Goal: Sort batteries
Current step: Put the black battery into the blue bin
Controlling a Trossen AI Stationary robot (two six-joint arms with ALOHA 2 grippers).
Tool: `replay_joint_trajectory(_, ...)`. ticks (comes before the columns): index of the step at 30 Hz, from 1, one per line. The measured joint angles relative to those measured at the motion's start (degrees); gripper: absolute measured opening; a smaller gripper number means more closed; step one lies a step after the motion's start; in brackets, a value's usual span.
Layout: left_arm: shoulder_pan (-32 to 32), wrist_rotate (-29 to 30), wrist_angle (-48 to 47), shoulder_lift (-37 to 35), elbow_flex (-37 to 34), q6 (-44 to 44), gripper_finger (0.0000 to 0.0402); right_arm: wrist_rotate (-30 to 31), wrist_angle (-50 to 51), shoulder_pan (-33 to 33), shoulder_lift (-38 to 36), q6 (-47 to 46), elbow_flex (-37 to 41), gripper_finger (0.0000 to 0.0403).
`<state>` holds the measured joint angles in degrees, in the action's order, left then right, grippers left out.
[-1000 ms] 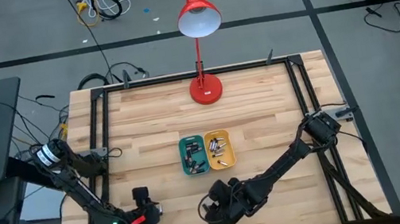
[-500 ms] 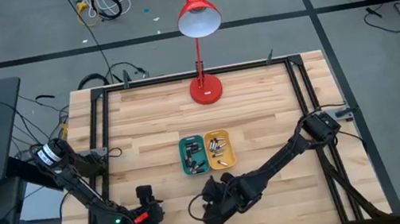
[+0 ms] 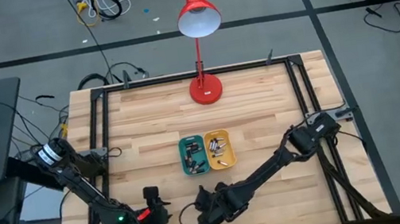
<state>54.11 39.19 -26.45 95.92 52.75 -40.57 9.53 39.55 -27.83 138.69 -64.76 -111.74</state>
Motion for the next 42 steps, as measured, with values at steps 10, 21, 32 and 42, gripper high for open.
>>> replay_joint_trajectory(10,-0.1,-0.1,-0.2,0.0,0.0,-0.1,0.0207,0.0,15.6,1.0,5.7,0.3,-8.6,0.0136)
replay_joint_trajectory(21,-0.1,-0.3,-0.4,0.0,0.0,-0.1,0.0207,1.7,15.9,1.1,5.6,5.2,-8.1,0.0029)
replay_joint_trajectory(32,-0.1,-0.4,-0.4,0.0,0.0,-0.3,0.0207,5.3,15.3,0.2,4.6,8.6,-7.9,0.0034)
replay_joint_trajectory(42,-0.1,-2.6,-0.4,0.0,0.0,-1.2,0.0207,15.3,14.9,-1.0,-1.4,10.8,-7.7,0.0041)
